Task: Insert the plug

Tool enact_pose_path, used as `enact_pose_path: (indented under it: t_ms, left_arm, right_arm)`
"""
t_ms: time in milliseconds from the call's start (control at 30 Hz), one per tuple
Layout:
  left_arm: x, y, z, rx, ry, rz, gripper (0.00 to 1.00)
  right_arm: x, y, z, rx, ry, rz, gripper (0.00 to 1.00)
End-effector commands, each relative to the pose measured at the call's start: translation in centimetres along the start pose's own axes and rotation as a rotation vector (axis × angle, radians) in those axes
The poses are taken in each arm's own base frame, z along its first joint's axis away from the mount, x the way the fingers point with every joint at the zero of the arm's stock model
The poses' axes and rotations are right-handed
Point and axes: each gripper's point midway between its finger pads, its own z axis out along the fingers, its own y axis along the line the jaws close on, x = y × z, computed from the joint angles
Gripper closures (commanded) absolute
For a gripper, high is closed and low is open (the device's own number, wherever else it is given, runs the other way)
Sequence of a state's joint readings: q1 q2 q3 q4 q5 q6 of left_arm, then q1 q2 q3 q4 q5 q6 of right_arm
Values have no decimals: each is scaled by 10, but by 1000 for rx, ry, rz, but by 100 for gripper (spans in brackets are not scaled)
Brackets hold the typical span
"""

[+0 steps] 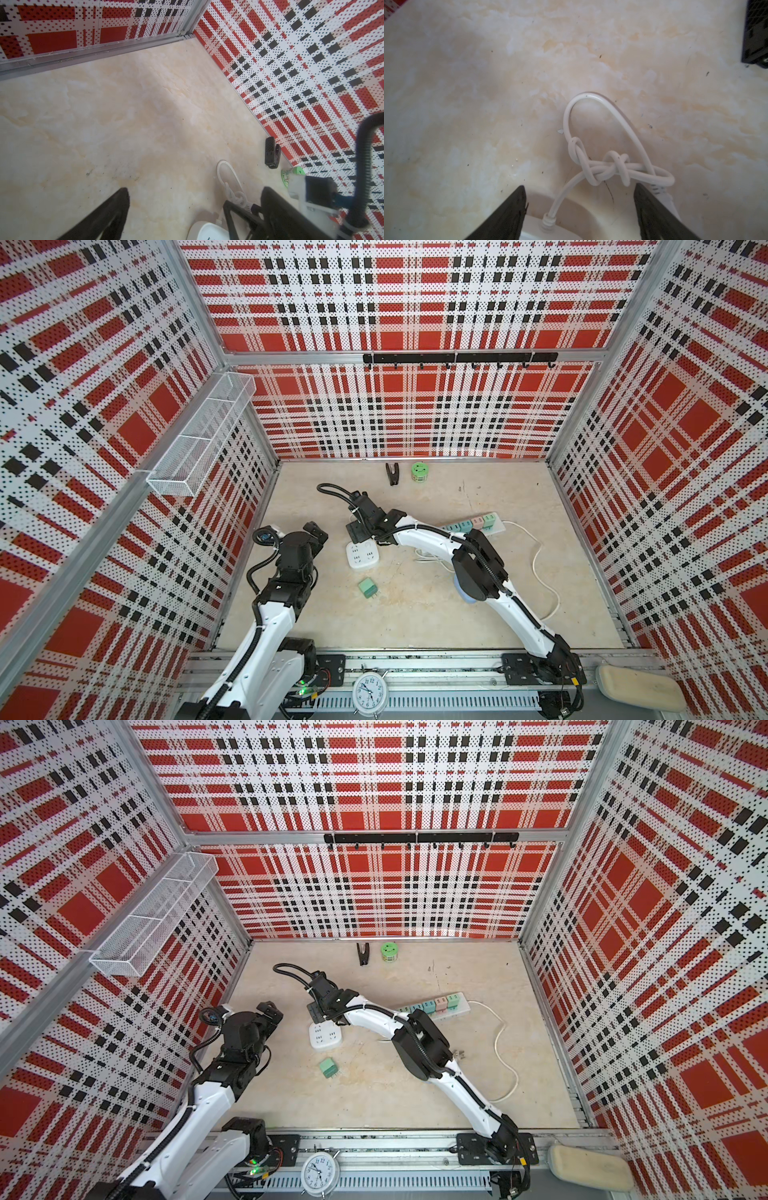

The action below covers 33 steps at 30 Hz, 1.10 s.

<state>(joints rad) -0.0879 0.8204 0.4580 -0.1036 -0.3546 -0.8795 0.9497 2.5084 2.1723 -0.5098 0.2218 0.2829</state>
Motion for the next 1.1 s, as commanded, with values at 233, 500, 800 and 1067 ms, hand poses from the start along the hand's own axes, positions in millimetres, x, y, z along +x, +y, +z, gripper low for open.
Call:
enact_pose_path:
  t_ms: [233,500,800,1067]
  left_arm:
    - [0,6,-1,-4,-9,-24,1]
    - [-7,2,-7,31,-38,-43,1]
    - [-2,1,-4,34,-18,-43,1]
    - [0,1,0,22,-4,-37,1]
  right_arm:
    - [28,1,20,43,90,-7,20]
    - [52,-28,5,183,114,-21,30]
    - [77,-54,-37,211,50,3,33]
    - [101,-69,-52,233,42,22,34]
